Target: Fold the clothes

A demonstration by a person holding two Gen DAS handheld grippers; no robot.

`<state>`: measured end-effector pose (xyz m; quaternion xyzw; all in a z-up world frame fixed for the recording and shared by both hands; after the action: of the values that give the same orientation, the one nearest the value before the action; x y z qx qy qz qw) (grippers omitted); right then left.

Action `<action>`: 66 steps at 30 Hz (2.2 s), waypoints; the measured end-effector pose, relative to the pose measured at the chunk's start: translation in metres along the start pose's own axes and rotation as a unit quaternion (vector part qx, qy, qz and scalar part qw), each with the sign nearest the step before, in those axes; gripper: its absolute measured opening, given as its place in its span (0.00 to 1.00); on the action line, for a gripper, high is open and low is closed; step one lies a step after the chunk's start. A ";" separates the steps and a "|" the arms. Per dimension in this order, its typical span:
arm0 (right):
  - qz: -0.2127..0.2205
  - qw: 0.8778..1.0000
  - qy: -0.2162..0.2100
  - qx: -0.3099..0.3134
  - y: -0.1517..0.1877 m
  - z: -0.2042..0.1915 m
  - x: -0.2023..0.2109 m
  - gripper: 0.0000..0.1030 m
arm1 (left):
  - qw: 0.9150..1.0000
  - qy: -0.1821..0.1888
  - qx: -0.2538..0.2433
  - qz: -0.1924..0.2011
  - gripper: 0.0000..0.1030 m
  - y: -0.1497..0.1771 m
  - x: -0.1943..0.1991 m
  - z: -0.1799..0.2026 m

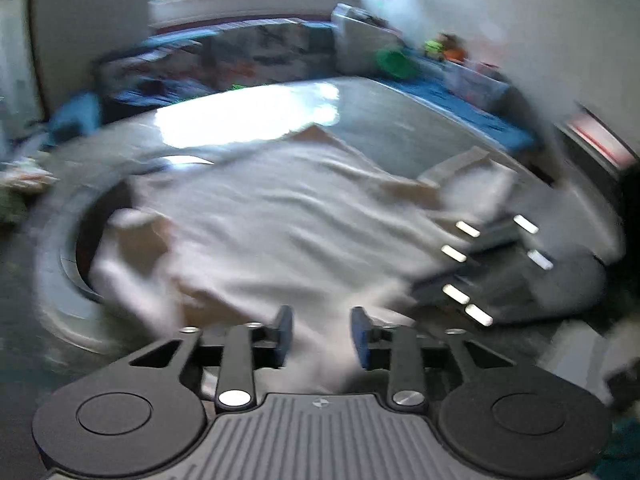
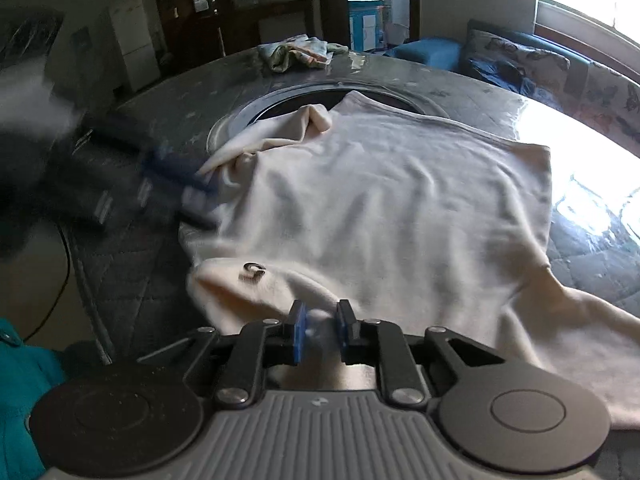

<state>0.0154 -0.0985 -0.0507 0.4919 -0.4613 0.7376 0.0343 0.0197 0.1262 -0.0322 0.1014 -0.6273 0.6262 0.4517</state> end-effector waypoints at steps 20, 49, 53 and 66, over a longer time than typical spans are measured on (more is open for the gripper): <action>-0.003 1.000 -0.012 -0.006 0.001 -0.002 -0.002 0.19 | 0.983 -0.163 0.087 -0.007 0.19 -0.048 -0.072 -0.130; -0.012 1.000 0.008 0.019 -0.001 -0.011 -0.001 0.26 | 0.925 -0.296 0.232 0.056 0.25 0.093 0.087 -0.197; -0.015 1.000 0.007 0.024 0.000 -0.013 0.001 0.31 | 0.922 -0.297 0.240 0.069 0.24 0.088 0.099 -0.199; 0.004 1.000 0.001 0.014 -0.014 -0.015 0.009 0.34 | 0.949 -0.250 0.187 0.042 0.27 0.058 0.049 -0.181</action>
<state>0.0073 -0.0837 -0.0360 0.4899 -0.4529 0.7445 0.0244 0.0315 0.3180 -0.0734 0.3106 -0.5958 0.7052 0.2263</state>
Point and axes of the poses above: each gripper's, at about its wrist camera, not at the fingertips, and x roughly against the way its jaws point, z to its right, y to its underside, the point moved 4 cm from there along -x, roughly the way its jaws point, and after that the axes turned 13 degrees about y, right-handed, at the moved point
